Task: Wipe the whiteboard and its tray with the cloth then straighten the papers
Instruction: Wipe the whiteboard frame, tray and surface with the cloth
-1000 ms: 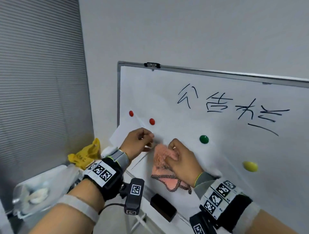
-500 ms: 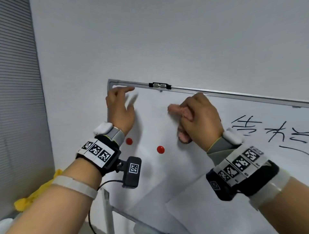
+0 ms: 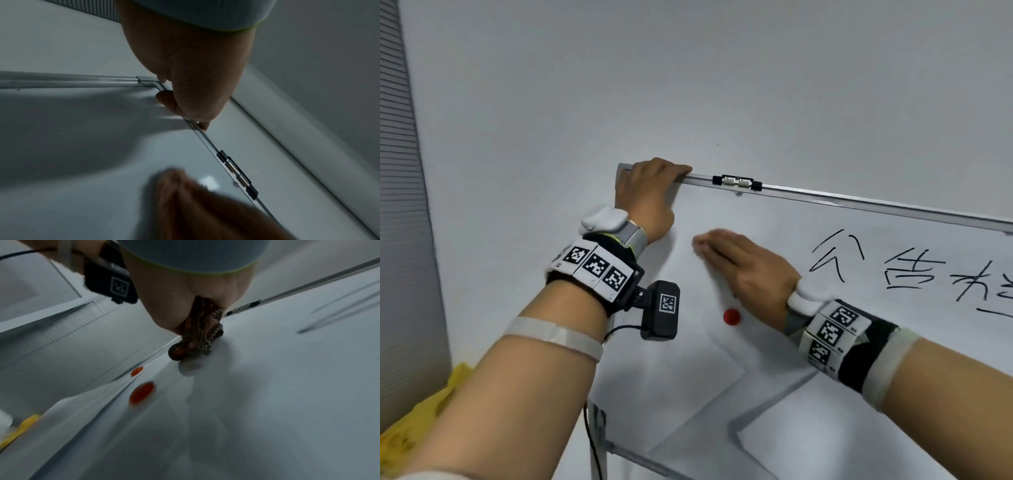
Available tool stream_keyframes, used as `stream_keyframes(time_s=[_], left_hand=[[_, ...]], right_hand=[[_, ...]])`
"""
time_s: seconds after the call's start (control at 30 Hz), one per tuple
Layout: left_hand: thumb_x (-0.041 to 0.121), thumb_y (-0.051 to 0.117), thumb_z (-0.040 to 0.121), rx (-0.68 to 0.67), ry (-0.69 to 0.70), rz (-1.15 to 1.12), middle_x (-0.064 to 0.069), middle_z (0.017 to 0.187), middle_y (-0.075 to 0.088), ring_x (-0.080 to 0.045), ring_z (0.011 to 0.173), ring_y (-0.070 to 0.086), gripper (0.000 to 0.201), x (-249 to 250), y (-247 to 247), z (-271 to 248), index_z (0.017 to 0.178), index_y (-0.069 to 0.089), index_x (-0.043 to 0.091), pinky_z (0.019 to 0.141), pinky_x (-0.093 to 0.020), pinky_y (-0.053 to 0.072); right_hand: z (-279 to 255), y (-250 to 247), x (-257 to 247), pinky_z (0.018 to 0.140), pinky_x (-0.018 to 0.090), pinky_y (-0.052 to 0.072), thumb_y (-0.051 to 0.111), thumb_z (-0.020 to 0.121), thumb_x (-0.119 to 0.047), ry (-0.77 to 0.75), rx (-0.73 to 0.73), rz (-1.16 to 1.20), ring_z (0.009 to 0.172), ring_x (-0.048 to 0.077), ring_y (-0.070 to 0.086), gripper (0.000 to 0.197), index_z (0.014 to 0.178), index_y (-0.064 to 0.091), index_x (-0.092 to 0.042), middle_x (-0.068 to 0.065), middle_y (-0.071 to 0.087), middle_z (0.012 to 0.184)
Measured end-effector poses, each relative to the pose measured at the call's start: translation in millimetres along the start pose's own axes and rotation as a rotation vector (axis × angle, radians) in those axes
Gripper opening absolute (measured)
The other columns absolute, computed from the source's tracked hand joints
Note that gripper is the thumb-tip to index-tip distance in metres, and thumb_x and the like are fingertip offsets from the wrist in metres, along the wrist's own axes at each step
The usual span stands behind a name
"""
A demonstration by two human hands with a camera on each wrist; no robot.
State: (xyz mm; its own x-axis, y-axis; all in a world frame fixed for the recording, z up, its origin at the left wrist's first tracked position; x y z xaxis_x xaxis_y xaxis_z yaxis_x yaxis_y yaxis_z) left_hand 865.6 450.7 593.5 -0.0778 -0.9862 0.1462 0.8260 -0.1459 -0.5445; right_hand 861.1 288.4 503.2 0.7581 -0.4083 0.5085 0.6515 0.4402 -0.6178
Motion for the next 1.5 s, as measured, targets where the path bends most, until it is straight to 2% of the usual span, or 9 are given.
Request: stream_keyframes(time_s=[0.17, 0.27, 0.47, 0.53, 0.7, 0.83, 0.97, 1.1, 1.5], left_hand=[[0.000, 0.054, 0.067, 0.106, -0.024, -0.044, 0.003, 0.131, 0.054, -0.026, 0.128, 0.044, 0.072, -0.4, -7.6, -10.4, 0.131, 0.054, 0.033, 0.109, -0.047, 0.034], [-0.003, 0.044, 0.064, 0.106, -0.044, -0.014, 0.006, 0.134, 0.052, -0.024, 0.130, 0.042, 0.079, -3.4, -9.7, -9.8, 0.132, 0.050, 0.036, 0.112, -0.051, 0.030], [-0.009, 0.043, 0.069, 0.049, -0.088, -0.078, 0.001, 0.151, 0.037, -0.025, 0.146, 0.026, 0.083, 15.7, 2.9, -20.3, 0.143, 0.040, 0.026, 0.118, -0.056, 0.019], [-0.010, 0.042, 0.071, 0.080, -0.111, -0.133, -0.002, 0.159, 0.028, -0.025, 0.151, 0.018, 0.086, 16.7, 8.4, -31.8, 0.150, 0.033, 0.021, 0.121, -0.054, 0.015], [-0.007, 0.043, 0.071, 0.203, -0.188, -0.449, -0.007, 0.141, 0.040, -0.024, 0.131, 0.045, 0.073, 23.0, 48.0, -121.7, 0.139, 0.047, 0.019, 0.111, -0.036, 0.039], [-0.007, 0.051, 0.083, -0.051, -0.321, -0.525, 0.002, 0.120, 0.039, -0.016, 0.104, 0.055, 0.062, 31.4, 106.9, -202.7, 0.134, 0.051, 0.028, 0.101, -0.033, 0.049], [-0.008, 0.046, 0.081, -0.293, -0.347, -0.552, -0.002, 0.114, 0.041, -0.013, 0.095, 0.056, 0.078, 45.3, 146.8, -236.6, 0.141, 0.041, 0.040, 0.093, -0.024, 0.049], [-0.007, 0.043, 0.077, -0.316, -0.429, -0.496, -0.001, 0.108, 0.043, -0.016, 0.089, 0.056, 0.071, 45.6, 159.7, -250.5, 0.131, 0.044, 0.039, 0.082, -0.026, 0.051], [0.009, 0.056, 0.085, -0.357, -0.679, -0.630, 0.004, 0.086, 0.069, -0.016, 0.076, 0.068, 0.022, 86.8, 210.7, -328.5, 0.099, 0.062, 0.024, 0.077, -0.028, 0.053]], right_hand=[[29.8, 12.5, -10.8, 0.111, 0.043, 0.045, 0.018, 0.108, -0.010, -0.027, 0.060, 0.007, 0.130, 0.034, 0.057, 0.049, 0.134, 0.058, 0.002, 0.016, 0.060, 0.139], [-2.7, 23.2, -12.1, 0.111, 0.042, 0.045, 0.052, 0.093, -0.004, -0.128, -0.030, -0.002, 0.131, 0.030, 0.055, 0.040, 0.132, 0.060, -0.002, 0.011, 0.061, 0.139], [-53.0, -37.3, 25.2, 0.120, 0.019, 0.021, 0.045, 0.103, -0.005, 0.039, 0.205, 0.032, 0.129, 0.028, 0.051, 0.032, 0.128, 0.063, 0.002, 0.015, 0.064, 0.133], [-72.5, -29.5, 19.9, 0.118, 0.026, 0.032, 0.046, 0.103, -0.005, 0.101, 0.216, 0.000, 0.127, 0.031, 0.053, 0.031, 0.128, 0.063, 0.003, 0.017, 0.063, 0.134], [-149.7, 29.5, -4.9, 0.114, 0.025, 0.033, 0.059, 0.094, 0.002, 0.178, -0.039, 0.201, 0.137, 0.014, 0.042, 0.049, 0.141, 0.053, -0.010, 0.003, 0.051, 0.147], [-170.9, 27.7, 0.1, 0.104, 0.026, 0.045, 0.043, 0.104, -0.010, 0.253, -0.007, 0.206, 0.125, 0.023, 0.049, 0.039, 0.142, 0.052, -0.008, 0.005, 0.049, 0.148], [-174.1, 25.1, 8.9, 0.097, 0.032, 0.048, 0.057, 0.092, -0.003, 0.265, 0.019, 0.135, 0.120, 0.030, 0.050, 0.045, 0.138, 0.056, -0.007, 0.011, 0.052, 0.143], [-189.2, 31.9, -1.4, 0.084, 0.038, 0.051, 0.050, 0.099, -0.010, 0.192, -0.002, 0.106, 0.117, 0.031, 0.054, 0.037, 0.135, 0.059, -0.008, 0.008, 0.057, 0.139], [-239.5, 40.2, -10.2, 0.086, 0.038, 0.048, 0.051, 0.101, -0.015, 0.246, -0.132, 0.089, 0.116, 0.030, 0.056, 0.034, 0.134, 0.060, -0.014, 0.004, 0.058, 0.139]])
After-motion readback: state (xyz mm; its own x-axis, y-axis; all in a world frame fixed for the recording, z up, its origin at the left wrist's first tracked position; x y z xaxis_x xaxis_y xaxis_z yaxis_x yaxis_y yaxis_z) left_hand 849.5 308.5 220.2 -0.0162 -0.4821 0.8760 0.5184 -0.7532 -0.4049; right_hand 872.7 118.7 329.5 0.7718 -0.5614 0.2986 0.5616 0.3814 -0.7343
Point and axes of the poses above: each hand's wrist, its own z-axis towards the middle knuckle, its own y-axis out of the palm, x = y × z, the point moved 8 cm from there along z, towards the middle knuckle
